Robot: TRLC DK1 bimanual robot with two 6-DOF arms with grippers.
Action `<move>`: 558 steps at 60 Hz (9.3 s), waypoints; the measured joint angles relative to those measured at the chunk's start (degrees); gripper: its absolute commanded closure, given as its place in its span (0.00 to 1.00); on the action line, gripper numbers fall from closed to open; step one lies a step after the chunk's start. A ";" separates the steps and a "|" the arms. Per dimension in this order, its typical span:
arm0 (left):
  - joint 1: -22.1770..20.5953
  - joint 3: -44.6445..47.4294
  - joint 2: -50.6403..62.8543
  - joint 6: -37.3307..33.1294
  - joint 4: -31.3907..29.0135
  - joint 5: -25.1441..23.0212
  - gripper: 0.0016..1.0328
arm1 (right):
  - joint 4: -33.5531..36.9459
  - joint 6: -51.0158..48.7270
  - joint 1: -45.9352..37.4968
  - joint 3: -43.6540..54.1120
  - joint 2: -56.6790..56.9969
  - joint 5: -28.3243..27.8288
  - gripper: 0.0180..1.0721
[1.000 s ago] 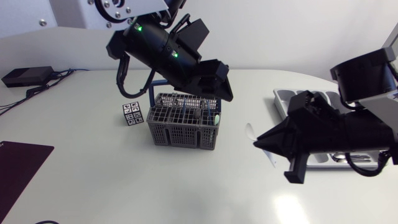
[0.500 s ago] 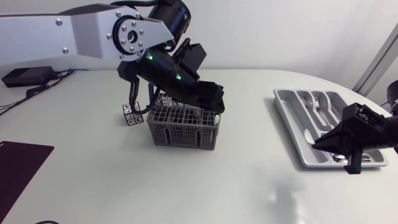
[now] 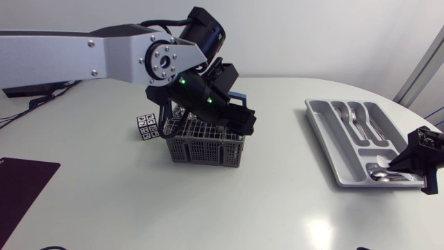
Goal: Transfer all utensils from the basket to the drawer tray.
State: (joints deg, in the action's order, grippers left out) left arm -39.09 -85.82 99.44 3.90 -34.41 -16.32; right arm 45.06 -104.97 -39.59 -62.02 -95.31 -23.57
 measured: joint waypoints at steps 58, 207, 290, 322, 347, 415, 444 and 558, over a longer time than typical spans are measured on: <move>-3.06 1.51 4.57 -0.07 8.15 10.67 0.33 | -11.15 -4.48 -2.32 5.22 4.52 1.90 0.33; 3.80 2.75 -11.23 3.56 6.73 -12.09 0.95 | -12.68 60.11 50.14 17.73 39.45 -5.79 0.16; -3.04 7.45 -13.90 -5.46 -3.04 -23.96 0.94 | -14.01 69.42 65.48 15.41 33.90 -15.67 0.94; -1.46 6.82 -14.27 -5.42 -2.75 -23.96 0.28 | -11.47 68.65 65.02 16.31 33.97 -13.60 0.94; 10.56 5.64 -15.19 -5.46 -0.33 -18.21 0.28 | -8.70 53.16 38.80 17.94 35.08 -3.93 0.94; 14.29 19.10 -16.79 -11.96 7.37 -3.23 0.28 | -53.77 25.20 3.76 26.10 7.96 15.91 0.48; 11.28 24.96 -16.79 -13.00 21.18 2.73 0.28 | -36.79 28.76 3.52 28.26 20.22 12.61 0.04; 5.18 32.09 -4.46 -16.57 59.23 25.38 0.97 | -33.44 50.64 35.65 29.92 27.67 17.55 0.04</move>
State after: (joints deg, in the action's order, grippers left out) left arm -33.91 -53.74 94.98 -12.67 24.82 9.06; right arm 11.62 -54.33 -3.95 -32.10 -67.64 -6.02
